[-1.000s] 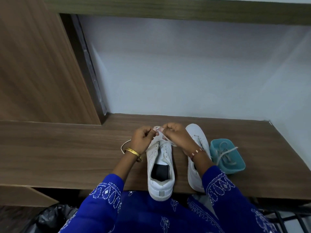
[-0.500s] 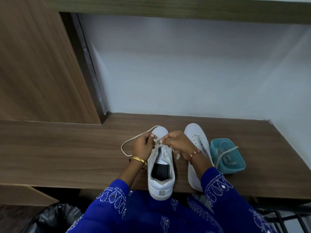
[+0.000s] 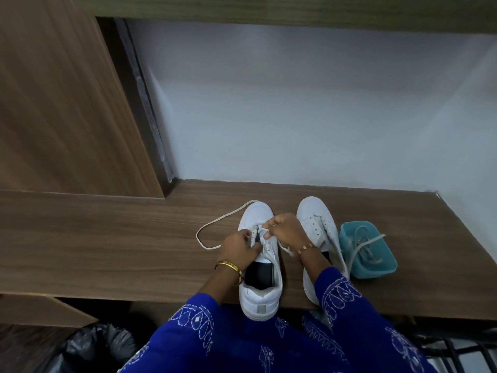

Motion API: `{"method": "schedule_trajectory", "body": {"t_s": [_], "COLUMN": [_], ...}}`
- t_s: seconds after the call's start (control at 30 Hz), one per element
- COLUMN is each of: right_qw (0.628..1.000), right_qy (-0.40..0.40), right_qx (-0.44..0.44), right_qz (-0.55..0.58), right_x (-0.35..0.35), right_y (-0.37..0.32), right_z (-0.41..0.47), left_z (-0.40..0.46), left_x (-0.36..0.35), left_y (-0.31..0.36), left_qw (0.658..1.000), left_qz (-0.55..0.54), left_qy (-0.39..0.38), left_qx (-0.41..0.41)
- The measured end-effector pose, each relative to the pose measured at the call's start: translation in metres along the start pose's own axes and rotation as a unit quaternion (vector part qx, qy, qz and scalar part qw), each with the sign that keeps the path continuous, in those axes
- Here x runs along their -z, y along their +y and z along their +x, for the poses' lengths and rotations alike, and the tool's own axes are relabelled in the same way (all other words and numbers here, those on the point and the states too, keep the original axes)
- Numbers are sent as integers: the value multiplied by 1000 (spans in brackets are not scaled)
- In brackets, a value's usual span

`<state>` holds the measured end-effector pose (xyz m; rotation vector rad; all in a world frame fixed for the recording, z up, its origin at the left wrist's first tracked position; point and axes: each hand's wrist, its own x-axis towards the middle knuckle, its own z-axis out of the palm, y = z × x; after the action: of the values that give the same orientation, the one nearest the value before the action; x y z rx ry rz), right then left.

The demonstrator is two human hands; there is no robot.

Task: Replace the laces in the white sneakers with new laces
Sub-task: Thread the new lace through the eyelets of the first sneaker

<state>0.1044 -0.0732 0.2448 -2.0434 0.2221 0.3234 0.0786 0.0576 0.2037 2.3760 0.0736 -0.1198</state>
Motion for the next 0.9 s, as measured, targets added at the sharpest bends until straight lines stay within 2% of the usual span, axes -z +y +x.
{"method": "schedule_trajectory", "body": {"t_s": [0.17,0.23,0.43,0.73,0.9], "right_qw": [997,996,994,993,989], "right_qy": [54,72,83,119,145], "right_qx": [47,48,50,24,17], "right_qz": [-8,-22,-40,8,32], "right_x": [-23,-30,-38,-49,-52], "right_y": [15,20,27,19,20], "right_z": [8,10,13,17,18], "left_z": [0,0,2,1,3], "left_x": [2,3,9,9,8], "left_y": [-11,-15,-22,-24,-26], "left_qw": [999,999,992,980,981], "left_qz": [34,3,-116,-188,-180], "left_qy": [-21,-22,-42,-60,-69], "left_qx": [-37,-44,3,16,10]}}
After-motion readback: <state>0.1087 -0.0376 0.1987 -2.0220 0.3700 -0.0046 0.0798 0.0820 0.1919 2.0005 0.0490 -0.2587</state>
